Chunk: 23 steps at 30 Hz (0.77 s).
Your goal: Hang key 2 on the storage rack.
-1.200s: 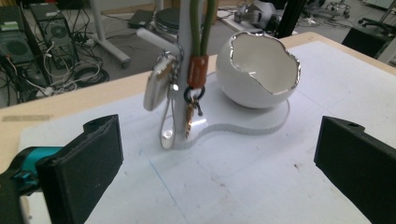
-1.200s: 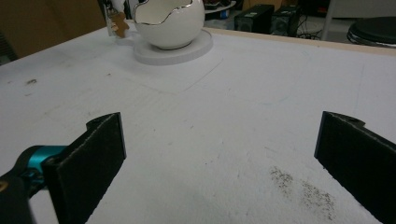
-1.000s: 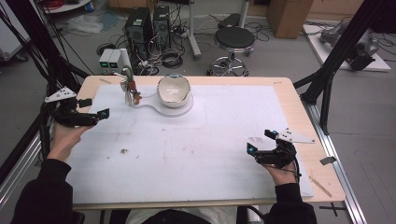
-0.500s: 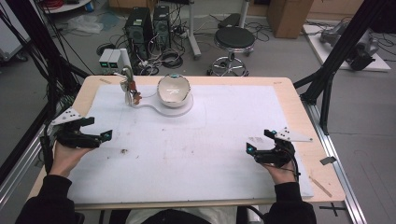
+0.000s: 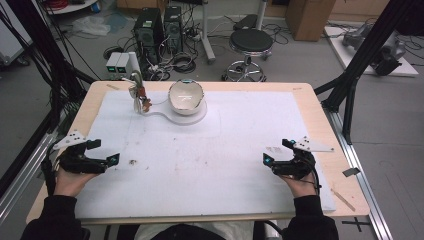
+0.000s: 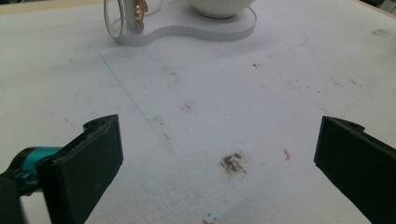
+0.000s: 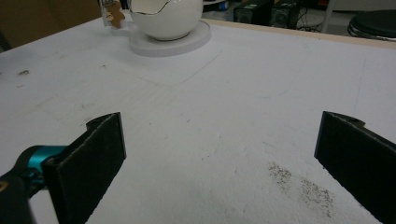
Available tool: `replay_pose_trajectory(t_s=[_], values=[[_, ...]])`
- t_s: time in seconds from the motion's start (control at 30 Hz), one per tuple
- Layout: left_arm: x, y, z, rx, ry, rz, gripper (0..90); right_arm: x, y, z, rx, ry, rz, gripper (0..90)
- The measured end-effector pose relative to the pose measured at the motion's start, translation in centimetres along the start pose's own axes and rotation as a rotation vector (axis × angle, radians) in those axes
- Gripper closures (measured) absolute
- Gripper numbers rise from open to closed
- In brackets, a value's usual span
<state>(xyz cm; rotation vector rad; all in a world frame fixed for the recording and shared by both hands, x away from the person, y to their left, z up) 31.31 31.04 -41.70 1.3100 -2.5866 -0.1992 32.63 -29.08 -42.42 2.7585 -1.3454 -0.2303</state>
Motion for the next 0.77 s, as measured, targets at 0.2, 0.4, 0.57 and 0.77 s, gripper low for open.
replay_pose_trajectory(t_s=[0.2, 0.4, 0.57, 0.77], values=[[0.8, 0.3, 0.6, -0.015, 0.004, 0.029, 1.6, -0.1, 0.0, 0.1, -0.010, 0.012, -0.001, 1.1], [2.4, 0.1, 0.5, -0.018, -0.012, 0.081, 1.7, -0.2, -0.1, 0.2, -0.021, 0.018, -0.001, 1.1], [3.5, -0.4, 0.6, -0.022, -0.030, 0.109, 1.7, -0.1, 0.1, 0.2, -0.022, 0.014, 0.001, 1.1], [3.5, -0.6, 0.9, -0.028, -0.030, 0.109, 1.6, -0.1, 0.2, 0.2, -0.017, 0.012, 0.001, 1.1]])
Point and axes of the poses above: each handheld gripper's, and its own axes: y roughly backward along the jaws, z roughly out of its underside, x roughly to its right, the point moved 2 cm from there along -y, roughly forward along the jaws, and after that the axes turned 15 degrees about x, right-handed, at the moved point
